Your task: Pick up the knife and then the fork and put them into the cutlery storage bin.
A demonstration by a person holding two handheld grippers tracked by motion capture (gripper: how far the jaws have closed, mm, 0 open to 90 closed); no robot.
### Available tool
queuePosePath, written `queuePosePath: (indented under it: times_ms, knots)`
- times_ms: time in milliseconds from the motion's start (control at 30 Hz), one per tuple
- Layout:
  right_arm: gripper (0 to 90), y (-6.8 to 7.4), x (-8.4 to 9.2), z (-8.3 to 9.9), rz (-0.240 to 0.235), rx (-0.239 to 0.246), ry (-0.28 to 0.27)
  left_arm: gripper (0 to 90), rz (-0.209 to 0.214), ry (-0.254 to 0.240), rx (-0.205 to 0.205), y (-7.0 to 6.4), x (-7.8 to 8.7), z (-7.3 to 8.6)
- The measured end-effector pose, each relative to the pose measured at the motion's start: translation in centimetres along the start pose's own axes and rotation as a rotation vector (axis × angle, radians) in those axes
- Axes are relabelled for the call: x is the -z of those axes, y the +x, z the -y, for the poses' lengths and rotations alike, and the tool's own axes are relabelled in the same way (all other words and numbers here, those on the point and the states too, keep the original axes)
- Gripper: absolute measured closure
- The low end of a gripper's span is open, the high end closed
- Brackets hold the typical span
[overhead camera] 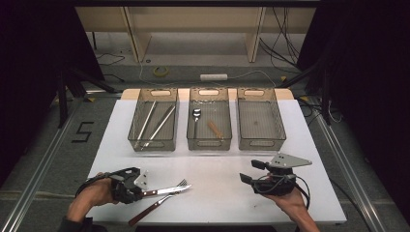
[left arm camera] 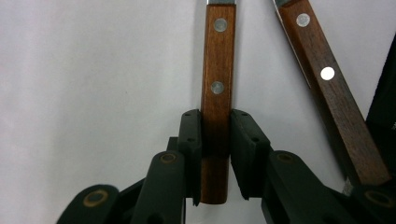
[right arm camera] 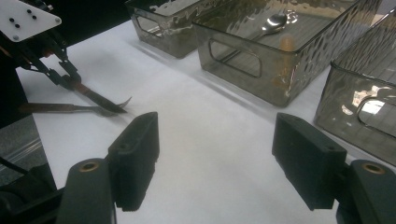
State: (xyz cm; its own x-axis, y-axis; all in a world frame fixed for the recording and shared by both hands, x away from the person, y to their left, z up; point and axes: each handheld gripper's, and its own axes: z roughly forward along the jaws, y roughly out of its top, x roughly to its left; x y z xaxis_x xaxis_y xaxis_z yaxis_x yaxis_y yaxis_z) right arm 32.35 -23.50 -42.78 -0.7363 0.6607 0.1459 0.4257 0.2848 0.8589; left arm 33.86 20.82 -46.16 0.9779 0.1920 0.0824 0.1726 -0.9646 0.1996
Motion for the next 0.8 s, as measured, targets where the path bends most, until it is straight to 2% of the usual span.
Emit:
queuePosePath:
  times_ms: [233,400,467,533,567,667,800]
  knots:
    - [32.8,0.0,0.0,0.0,-0.001,0.000,-0.001,74.9,0.003,-0.023,-0.004,0.0,0.2,-0.2]
    - [32.8,0.0,0.0,0.0,-0.001,-0.001,-0.002,75.1,0.020,-0.055,0.042,-0.1,0.9,-0.7]
    - [32.8,0.0,0.0,0.0,-0.002,-0.001,-0.001,75.1,0.019,-0.059,0.046,-0.3,1.1,-1.0]
    - [32.8,0.0,0.0,0.0,-0.003,-0.001,-0.002,75.2,0.029,-0.087,0.064,-0.6,1.4,-1.4]
    - [32.8,0.0,0.0,0.0,-0.004,-0.001,-0.002,75.2,0.022,-0.093,0.064,-0.6,1.6,-1.7]
    - [32.8,0.1,0.0,0.0,-0.006,0.001,-0.004,75.2,0.036,-0.144,0.105,-0.8,2.0,-2.5]
    - [32.8,0.5,-0.1,-0.2,-0.020,0.012,-0.005,75.2,0.064,-0.176,0.121,-1.0,2.1,-4.2]
